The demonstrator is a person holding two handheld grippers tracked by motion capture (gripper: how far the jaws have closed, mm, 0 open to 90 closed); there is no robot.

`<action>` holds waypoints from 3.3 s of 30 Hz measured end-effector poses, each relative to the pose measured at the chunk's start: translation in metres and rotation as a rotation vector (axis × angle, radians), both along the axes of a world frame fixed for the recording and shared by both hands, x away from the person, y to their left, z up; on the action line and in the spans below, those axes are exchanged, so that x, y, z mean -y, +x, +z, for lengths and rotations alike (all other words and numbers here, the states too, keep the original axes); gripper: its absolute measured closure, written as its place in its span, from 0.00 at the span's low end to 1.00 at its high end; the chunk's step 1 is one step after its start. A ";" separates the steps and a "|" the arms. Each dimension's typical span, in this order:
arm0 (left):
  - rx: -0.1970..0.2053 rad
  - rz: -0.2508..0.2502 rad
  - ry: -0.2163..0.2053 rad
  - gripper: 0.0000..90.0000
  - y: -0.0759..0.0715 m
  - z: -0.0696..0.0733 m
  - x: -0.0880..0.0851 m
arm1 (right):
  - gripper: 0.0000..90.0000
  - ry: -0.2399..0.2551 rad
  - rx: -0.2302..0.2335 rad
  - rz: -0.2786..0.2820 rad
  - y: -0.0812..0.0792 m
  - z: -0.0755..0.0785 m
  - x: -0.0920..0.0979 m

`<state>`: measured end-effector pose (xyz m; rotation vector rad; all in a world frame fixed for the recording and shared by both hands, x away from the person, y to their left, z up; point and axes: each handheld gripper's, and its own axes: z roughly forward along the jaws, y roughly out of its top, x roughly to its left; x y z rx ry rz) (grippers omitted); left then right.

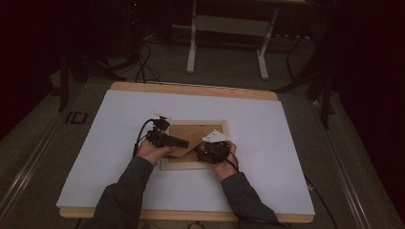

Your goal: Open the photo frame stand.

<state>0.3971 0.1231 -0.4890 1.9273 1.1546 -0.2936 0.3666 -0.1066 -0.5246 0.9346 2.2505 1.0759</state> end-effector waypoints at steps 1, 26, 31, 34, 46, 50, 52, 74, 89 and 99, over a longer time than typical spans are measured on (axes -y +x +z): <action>0.006 -0.004 0.001 0.66 0.000 0.001 0.000 | 0.39 0.002 0.007 -0.001 0.000 0.000 0.000; 0.194 -0.042 0.001 0.77 -0.007 0.032 0.005 | 0.42 0.019 0.140 -0.048 -0.001 0.017 0.000; 0.250 -0.055 -0.014 0.80 -0.010 0.037 0.004 | 0.42 0.014 0.179 -0.061 0.000 0.024 -0.001; 0.271 -0.063 -0.007 0.81 -0.014 0.038 0.005 | 0.42 0.012 0.196 -0.063 -0.003 0.024 -0.001; 0.304 -0.101 -0.004 0.81 -0.032 0.038 0.006 | 0.42 0.045 0.184 -0.014 -0.013 0.025 0.006; 0.305 -0.116 0.002 0.83 -0.038 0.035 0.005 | 0.42 0.026 0.195 -0.001 -0.018 0.024 0.006; 0.308 -0.127 0.008 0.84 -0.041 0.034 0.005 | 0.42 0.025 0.199 0.007 -0.020 0.023 0.006; 0.353 -0.192 0.044 0.89 -0.079 0.030 0.015 | 0.43 0.070 0.209 0.049 -0.051 0.018 0.017; 0.409 -0.205 0.069 0.93 -0.098 0.017 0.017 | 0.46 0.098 0.155 0.058 -0.061 0.018 0.044; 0.423 -0.200 0.069 0.93 -0.103 0.014 0.017 | 0.46 0.108 0.150 0.002 -0.067 0.023 0.077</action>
